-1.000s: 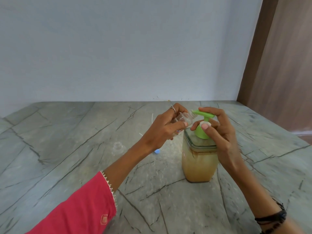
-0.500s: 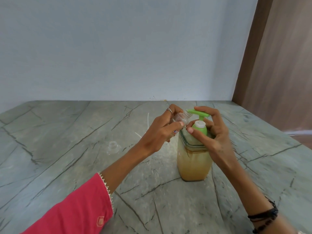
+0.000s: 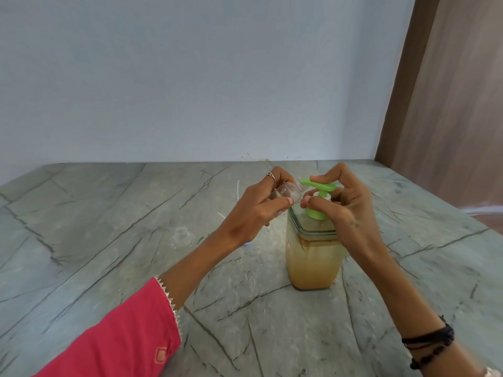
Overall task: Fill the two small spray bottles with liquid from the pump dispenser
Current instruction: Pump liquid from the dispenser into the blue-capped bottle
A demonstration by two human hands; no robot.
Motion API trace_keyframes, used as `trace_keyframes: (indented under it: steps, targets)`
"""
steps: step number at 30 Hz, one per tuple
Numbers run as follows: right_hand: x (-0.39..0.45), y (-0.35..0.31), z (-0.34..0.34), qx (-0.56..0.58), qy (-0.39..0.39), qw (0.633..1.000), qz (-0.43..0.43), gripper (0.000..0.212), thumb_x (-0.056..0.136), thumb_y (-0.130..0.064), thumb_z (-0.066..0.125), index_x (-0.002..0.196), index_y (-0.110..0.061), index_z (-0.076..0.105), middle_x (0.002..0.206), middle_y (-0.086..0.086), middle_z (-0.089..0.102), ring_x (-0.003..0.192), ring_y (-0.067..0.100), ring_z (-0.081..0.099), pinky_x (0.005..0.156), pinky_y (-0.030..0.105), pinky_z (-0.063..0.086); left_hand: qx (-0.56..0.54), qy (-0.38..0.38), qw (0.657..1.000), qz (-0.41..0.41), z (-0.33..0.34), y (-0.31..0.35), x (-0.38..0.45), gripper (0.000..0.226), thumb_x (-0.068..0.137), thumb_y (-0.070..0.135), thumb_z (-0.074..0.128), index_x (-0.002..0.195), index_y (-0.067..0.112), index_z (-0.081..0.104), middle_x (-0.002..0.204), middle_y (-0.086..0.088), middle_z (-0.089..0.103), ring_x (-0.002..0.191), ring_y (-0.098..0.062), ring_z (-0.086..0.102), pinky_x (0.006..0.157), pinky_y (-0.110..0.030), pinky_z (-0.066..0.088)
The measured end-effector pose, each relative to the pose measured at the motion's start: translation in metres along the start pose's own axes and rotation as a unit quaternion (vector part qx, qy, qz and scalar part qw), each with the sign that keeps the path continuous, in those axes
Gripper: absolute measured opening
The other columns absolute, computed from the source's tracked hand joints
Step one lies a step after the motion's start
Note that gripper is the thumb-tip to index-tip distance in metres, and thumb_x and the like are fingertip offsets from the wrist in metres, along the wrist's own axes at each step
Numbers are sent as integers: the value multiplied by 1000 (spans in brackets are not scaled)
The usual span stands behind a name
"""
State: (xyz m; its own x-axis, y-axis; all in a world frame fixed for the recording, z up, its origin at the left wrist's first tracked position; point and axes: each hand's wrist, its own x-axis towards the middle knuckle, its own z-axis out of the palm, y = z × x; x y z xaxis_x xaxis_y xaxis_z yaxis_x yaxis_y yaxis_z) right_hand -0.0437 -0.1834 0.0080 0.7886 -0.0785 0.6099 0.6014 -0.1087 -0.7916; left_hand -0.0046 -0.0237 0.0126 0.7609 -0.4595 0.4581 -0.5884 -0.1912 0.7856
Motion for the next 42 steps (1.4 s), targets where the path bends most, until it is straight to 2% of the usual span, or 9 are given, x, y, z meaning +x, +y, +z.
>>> trace_keyframes:
  steps: [5,9,13,19,26,29,33,36,42]
  targets:
    - [-5,1,0,1,-21,1000,-13,31,83,2,66,97,-22,54,83,5,73,73,16,70,62,22,54,-9,4,1000,-3,2,3,-1,19,79,24,48,95,14,49,69,-3,47,63,-19,43,51,-31,36]
    - [-8,4,0,-5,-25,999,-26,30,82,-15,66,105,-28,52,89,1,74,83,15,71,70,19,53,-9,9,1000,-3,2,4,0,16,78,25,48,93,18,49,73,-19,48,63,-19,45,50,-31,38]
    - [-12,6,-2,-21,-36,998,-45,35,83,-17,63,112,-30,50,94,0,73,91,15,70,78,21,53,-12,12,1000,-3,2,4,0,16,78,25,48,93,20,49,69,-10,48,62,-19,44,51,-31,37]
    - [-12,7,1,-21,-19,999,-40,40,82,-13,72,111,-32,52,92,-4,73,85,13,71,72,20,54,-13,17,1000,-7,1,5,1,18,77,25,49,93,16,50,68,-2,48,62,-19,45,50,-30,37]
    - [-9,8,1,-4,9,1000,-29,36,81,3,69,102,-24,59,84,6,74,75,21,71,61,28,56,-8,7,1000,-6,-1,4,1,33,71,39,52,92,14,51,80,-29,51,63,-21,44,50,-32,38]
    - [-7,8,2,-6,16,1000,-21,32,80,3,71,93,-24,60,85,4,74,75,21,71,61,32,57,13,2,1000,-3,-1,2,2,38,66,44,49,92,16,51,81,-20,55,65,-20,46,50,-31,39]
    - [-7,7,2,-1,23,1000,-17,30,80,4,70,87,-22,58,84,-1,74,72,17,71,58,27,55,3,0,1000,-12,-1,0,1,31,71,34,51,93,12,51,68,8,54,63,-19,44,49,-30,38]
    - [-9,6,3,-6,10,999,-34,33,81,5,68,98,-21,57,86,2,74,79,18,72,64,26,57,-15,0,1000,-7,0,1,1,45,67,44,49,94,10,50,81,-25,53,63,-22,43,48,-31,38]
    - [-11,3,5,-4,-5,999,-45,37,82,0,67,105,-25,52,86,-10,73,78,10,71,62,17,53,-17,-4,1000,-13,0,4,1,43,67,47,49,95,14,49,92,-27,58,63,-21,46,49,-30,40]
